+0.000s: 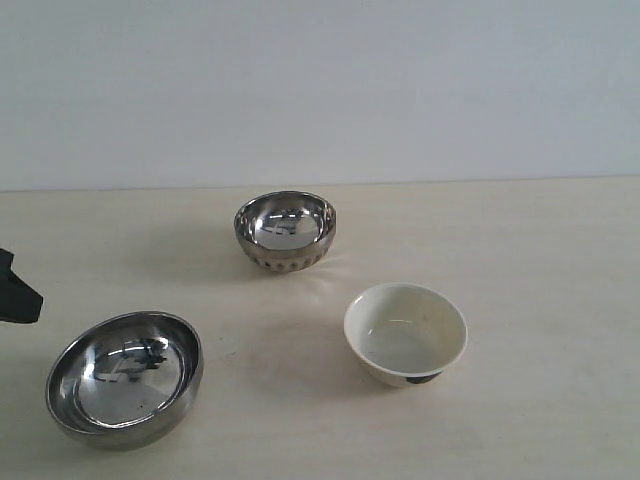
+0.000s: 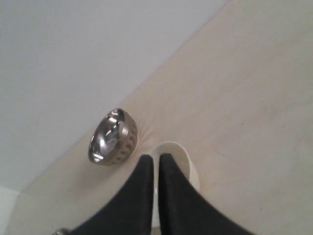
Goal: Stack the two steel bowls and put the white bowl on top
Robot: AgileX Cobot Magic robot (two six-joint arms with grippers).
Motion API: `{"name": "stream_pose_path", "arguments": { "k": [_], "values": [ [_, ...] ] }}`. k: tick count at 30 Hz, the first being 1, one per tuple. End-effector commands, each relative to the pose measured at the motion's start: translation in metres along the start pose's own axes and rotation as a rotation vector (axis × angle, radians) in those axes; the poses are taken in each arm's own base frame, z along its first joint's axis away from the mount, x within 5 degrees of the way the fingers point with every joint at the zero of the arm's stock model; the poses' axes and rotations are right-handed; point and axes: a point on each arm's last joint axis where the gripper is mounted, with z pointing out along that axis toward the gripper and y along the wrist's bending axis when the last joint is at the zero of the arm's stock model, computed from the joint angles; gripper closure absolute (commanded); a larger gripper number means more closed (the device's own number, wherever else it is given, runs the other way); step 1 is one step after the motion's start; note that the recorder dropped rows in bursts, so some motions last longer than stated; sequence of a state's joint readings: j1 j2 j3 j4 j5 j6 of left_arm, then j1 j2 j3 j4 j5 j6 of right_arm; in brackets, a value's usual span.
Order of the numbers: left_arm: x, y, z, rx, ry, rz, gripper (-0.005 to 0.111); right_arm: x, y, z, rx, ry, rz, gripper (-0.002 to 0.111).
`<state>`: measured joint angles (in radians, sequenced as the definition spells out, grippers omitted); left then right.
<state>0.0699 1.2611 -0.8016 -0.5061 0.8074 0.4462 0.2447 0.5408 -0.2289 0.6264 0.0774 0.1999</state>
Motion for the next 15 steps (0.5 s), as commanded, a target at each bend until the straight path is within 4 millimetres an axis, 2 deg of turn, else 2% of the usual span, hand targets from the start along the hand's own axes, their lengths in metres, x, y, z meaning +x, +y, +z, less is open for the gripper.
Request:
{"name": "stream_pose_path", "arguments": {
  "k": [1, 5, 8, 12, 15],
  "values": [
    [-0.003, 0.0, -0.001, 0.003, -0.017, -0.007, 0.048, -0.004, 0.025, 0.024, -0.032, 0.102, -0.109, 0.108],
    [-0.002, 0.0, -0.001, 0.009, -0.006, -0.007, 0.048, 0.001, 0.051, 0.06, -0.057, 0.166, -0.209, 0.108],
    [-0.002, 0.0, -0.001, 0.009, -0.006, -0.007, 0.048, 0.001, 0.065, 0.08, -0.066, 0.23, -0.387, 0.108],
    [-0.002, 0.0, -0.001, 0.002, -0.006, -0.002, 0.048, 0.0, 0.078, 0.1, -0.089, 0.294, -0.613, 0.108],
    [-0.002, 0.002, 0.004, 0.0, 0.007, -0.018, 0.048, -0.006, 0.089, 0.109, -0.103, 0.278, -0.633, 0.108]
  ]
}}
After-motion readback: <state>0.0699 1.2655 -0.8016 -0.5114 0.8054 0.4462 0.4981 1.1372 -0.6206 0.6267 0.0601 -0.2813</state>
